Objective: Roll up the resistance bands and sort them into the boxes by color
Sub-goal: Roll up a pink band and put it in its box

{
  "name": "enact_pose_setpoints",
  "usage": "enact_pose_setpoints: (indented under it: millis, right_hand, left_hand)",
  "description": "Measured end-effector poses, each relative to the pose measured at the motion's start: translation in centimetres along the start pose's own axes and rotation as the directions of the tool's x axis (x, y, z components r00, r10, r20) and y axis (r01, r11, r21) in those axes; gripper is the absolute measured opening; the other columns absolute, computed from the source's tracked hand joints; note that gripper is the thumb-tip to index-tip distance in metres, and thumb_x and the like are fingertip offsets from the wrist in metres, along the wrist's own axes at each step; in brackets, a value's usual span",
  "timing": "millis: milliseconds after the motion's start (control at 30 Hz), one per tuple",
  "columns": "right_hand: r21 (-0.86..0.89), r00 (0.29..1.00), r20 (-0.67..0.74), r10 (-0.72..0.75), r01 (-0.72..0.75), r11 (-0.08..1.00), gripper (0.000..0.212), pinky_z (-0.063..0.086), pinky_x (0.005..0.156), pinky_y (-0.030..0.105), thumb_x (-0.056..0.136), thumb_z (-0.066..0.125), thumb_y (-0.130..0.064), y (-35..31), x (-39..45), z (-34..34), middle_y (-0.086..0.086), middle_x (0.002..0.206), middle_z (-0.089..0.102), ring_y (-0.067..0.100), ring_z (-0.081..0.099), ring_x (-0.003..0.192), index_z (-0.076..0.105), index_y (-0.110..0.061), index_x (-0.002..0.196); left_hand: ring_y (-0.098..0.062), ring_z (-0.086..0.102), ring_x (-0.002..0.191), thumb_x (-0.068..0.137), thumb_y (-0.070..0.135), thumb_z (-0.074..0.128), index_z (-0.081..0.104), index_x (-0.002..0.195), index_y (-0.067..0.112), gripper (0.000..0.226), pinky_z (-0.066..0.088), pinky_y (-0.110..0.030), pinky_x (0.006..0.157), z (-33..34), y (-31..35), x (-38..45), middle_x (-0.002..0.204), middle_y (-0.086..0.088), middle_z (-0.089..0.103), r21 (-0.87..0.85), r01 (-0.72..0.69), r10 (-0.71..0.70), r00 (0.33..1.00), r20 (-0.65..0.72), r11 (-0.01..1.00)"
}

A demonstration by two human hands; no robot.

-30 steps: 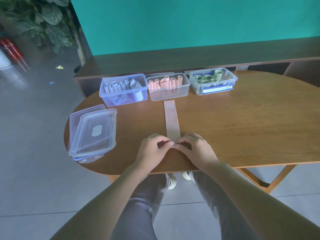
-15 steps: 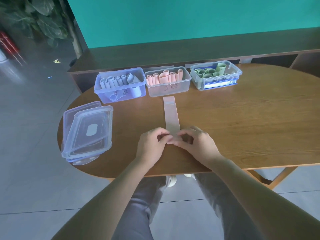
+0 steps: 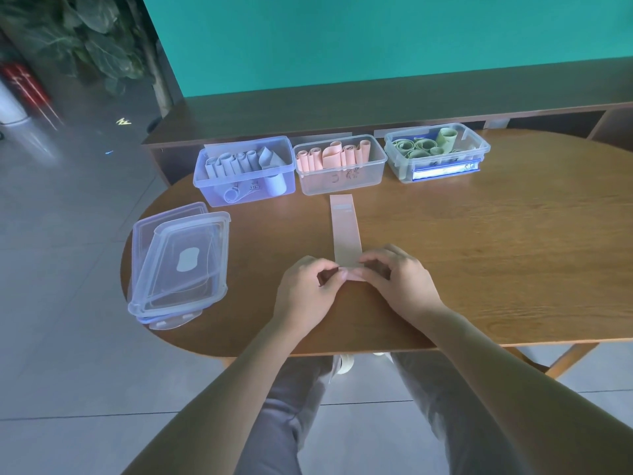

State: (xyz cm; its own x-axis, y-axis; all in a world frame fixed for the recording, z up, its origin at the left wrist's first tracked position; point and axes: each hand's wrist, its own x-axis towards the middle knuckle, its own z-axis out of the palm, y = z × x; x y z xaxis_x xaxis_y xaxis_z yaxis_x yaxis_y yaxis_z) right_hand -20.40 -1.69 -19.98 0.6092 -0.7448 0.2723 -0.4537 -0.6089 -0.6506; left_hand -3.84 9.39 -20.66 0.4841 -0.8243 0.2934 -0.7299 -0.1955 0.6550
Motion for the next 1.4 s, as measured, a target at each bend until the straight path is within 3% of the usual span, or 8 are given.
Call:
enact_pose_setpoints:
  millis: [300, 467, 567, 700, 800, 1067, 1267, 1400]
  right_hand:
    - [-0.051, 0.997, 0.04, -0.067, 0.069, 0.996, 0.037, 0.048, 0.073, 0.023, 0.085, 0.064, -0.068, 0.4, 0.6, 0.3, -0.019, 0.108, 0.057, 0.004, 0.058, 0.083, 0.076, -0.037, 0.102]
    - [-0.074, 0.998, 0.044, -0.051, 0.054, 0.996, 0.032, 0.051, 0.078, 0.03, 0.091, 0.063, -0.058, 0.6, 1.3, 0.2, -0.017, 0.111, 0.056, 0.008, 0.06, 0.087, 0.074, -0.036, 0.111]
    - [-0.032, 0.999, 0.037, -0.036, 0.037, 0.999, 0.038, 0.045, 0.075, 0.025, 0.087, 0.067, -0.058, 0.7, 1.8, 0.1, -0.021, 0.107, 0.053, 0.002, 0.056, 0.083, 0.07, -0.036, 0.117]
    - [0.013, 0.996, 0.049, -0.07, 0.069, 0.998, 0.024, 0.04, 0.069, 0.02, 0.085, 0.075, -0.047, 1.2, 2.2, 0.1, -0.022, 0.1, 0.057, -0.001, 0.054, 0.077, 0.072, -0.04, 0.108]
    - [0.004, 0.996, 0.032, -0.084, 0.083, 0.997, 0.023, 0.042, 0.068, 0.02, 0.089, 0.07, -0.053, 1.5, 2.6, 0.4, -0.02, 0.101, 0.061, 0.0, 0.054, 0.074, 0.075, -0.039, 0.106]
    - [-0.038, 0.998, 0.008, -0.06, 0.06, 0.997, 0.028, 0.055, 0.078, 0.034, 0.095, 0.062, -0.051, 1.6, 3.4, 0.8, -0.015, 0.109, 0.062, 0.011, 0.063, 0.09, 0.075, -0.033, 0.112]
    - [-0.068, 0.997, 0.011, -0.082, 0.082, 0.994, 0.038, 0.05, 0.073, 0.03, 0.095, 0.062, -0.05, 1.6, 4.0, 0.7, -0.014, 0.122, 0.056, 0.006, 0.054, 0.08, 0.066, -0.029, 0.126]
    - [-0.109, 0.994, 0.03, -0.104, 0.107, 0.988, 0.027, 0.051, 0.072, 0.031, 0.096, 0.062, -0.05, 1.7, 4.4, 0.9, -0.018, 0.117, 0.06, 0.009, 0.061, 0.089, 0.07, -0.034, 0.115]
  left_hand:
    - [0.002, 0.056, 0.09, 0.091, 0.042, 0.07, 0.069, 0.105, 0.04, 0.014, 0.056, -0.03, 0.077, 0.3, 0.0, 0.3, 0.105, 0.021, 0.058, -0.012, -0.019, 0.019, 1.0, -0.022, 1.0]
    - [0.003, 0.056, 0.084, 0.092, 0.043, 0.068, 0.073, 0.106, 0.037, 0.016, 0.055, -0.03, 0.074, 0.1, 0.1, 0.8, 0.102, 0.021, 0.059, 0.026, -0.07, 0.069, 0.996, 0.057, 0.997]
    - [-0.002, 0.058, 0.085, 0.093, 0.043, 0.067, 0.072, 0.108, 0.037, 0.017, 0.057, -0.032, 0.074, 0.5, -0.1, 1.4, 0.103, 0.019, 0.063, 0.032, -0.07, 0.069, 0.997, 0.038, 0.997]
    - [-0.004, 0.059, 0.084, 0.094, 0.043, 0.066, 0.073, 0.107, 0.034, 0.017, 0.057, -0.035, 0.074, 0.8, -0.2, 2.2, 0.102, 0.015, 0.065, 0.028, -0.065, 0.065, 0.998, -0.004, 0.998]
    - [-0.004, 0.058, 0.084, 0.094, 0.041, 0.067, 0.074, 0.108, 0.031, 0.019, 0.057, -0.036, 0.075, 1.0, -0.3, 2.7, 0.103, 0.014, 0.063, 0.024, -0.046, 0.047, 0.999, -0.028, 0.999]
    - [-0.003, 0.062, 0.093, 0.089, 0.035, 0.075, 0.076, 0.103, 0.034, 0.014, 0.056, -0.033, 0.077, 0.9, -0.7, 3.6, 0.104, 0.019, 0.066, -0.08, -0.094, 0.094, 0.996, 0.005, 0.992]
    - [-0.005, 0.063, 0.093, 0.091, 0.035, 0.073, 0.071, 0.12, 0.031, 0.03, 0.056, -0.035, 0.086, 1.2, -0.9, 4.7, 0.111, 0.017, 0.07, -0.059, -0.028, 0.029, 0.999, 0.02, 0.998]
    - [-0.005, 0.062, 0.083, 0.09, 0.035, 0.073, 0.071, 0.099, 0.031, 0.01, 0.055, -0.037, 0.076, 1.4, -1.0, 5.2, 0.095, 0.017, 0.069, -0.053, -0.036, 0.035, 0.999, -0.015, 0.998]
